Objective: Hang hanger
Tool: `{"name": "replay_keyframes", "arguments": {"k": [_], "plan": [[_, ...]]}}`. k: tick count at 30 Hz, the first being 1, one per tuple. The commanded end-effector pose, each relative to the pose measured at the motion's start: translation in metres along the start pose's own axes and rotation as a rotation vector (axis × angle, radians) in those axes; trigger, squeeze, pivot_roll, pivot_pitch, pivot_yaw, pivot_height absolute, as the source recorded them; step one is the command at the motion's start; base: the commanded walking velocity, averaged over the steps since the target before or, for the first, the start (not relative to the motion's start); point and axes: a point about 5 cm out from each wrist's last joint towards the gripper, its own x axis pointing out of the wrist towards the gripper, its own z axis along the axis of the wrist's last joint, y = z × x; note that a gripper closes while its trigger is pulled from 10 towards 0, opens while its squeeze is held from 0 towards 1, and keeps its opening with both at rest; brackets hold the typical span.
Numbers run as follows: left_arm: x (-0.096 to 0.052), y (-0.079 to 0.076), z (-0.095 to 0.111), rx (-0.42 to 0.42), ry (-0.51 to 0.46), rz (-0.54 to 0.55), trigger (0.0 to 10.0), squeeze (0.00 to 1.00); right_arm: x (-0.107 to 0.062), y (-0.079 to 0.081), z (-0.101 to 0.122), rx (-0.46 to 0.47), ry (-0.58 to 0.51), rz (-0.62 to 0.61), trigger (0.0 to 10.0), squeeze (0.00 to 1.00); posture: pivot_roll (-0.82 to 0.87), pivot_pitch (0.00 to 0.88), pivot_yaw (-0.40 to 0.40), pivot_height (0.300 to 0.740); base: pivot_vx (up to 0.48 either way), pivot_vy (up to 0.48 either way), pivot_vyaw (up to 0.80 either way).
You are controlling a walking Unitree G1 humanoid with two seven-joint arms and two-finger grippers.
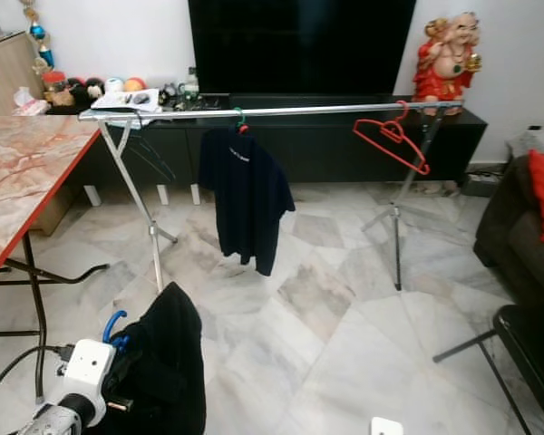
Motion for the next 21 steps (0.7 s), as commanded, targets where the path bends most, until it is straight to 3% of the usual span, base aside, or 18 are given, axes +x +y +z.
{"name": "replay_keyframes", "arguments": {"k": [1, 3, 7, 10, 21], "plan": [[0.0065, -0.0065, 0.0191, 0.006, -0.077, -0.028, 10.0, 0.0, -0.0029, -0.0112, -0.0124, 0.008, 0.048, -0.038, 10.0, 0.0, 0.09, 0.0, 0.014, 0.74, 0.48, 0.0, -0.8], [0.0065, -0.0066, 0.0191, 0.005, -0.076, -0.029, 10.0, 0.0, -0.0031, -0.0126, -0.0127, 0.015, 0.045, -0.045, 10.0, 0.0, 0.09, 0.0, 0.015, 0.74, 0.48, 0.0, -0.8], [0.0066, -0.0078, 0.0184, 0.007, -0.07, -0.038, 10.0, 0.0, -0.0035, -0.0153, -0.0144, -0.101, 0.073, -0.041, 10.0, 0.0, 0.09, 0.0, 0.017, 0.74, 0.48, 0.0, -0.21], [0.0071, -0.008, 0.0193, 0.004, -0.069, -0.039, 10.0, 0.0, -0.0037, -0.0169, -0.0141, -0.071, 0.069, -0.053, 10.0, 0.0, 0.09, 0.0, 0.016, 0.74, 0.48, 0.0, 0.0], [0.0066, -0.0087, 0.0197, 0.0, -0.063, -0.034, 10.0, 0.0, -0.0031, -0.0135, -0.0134, -0.128, 0.076, -0.021, 10.0, 0.0, 0.09, 0.0, 0.012, 0.74, 0.48, 0.0, 0.0]]}}
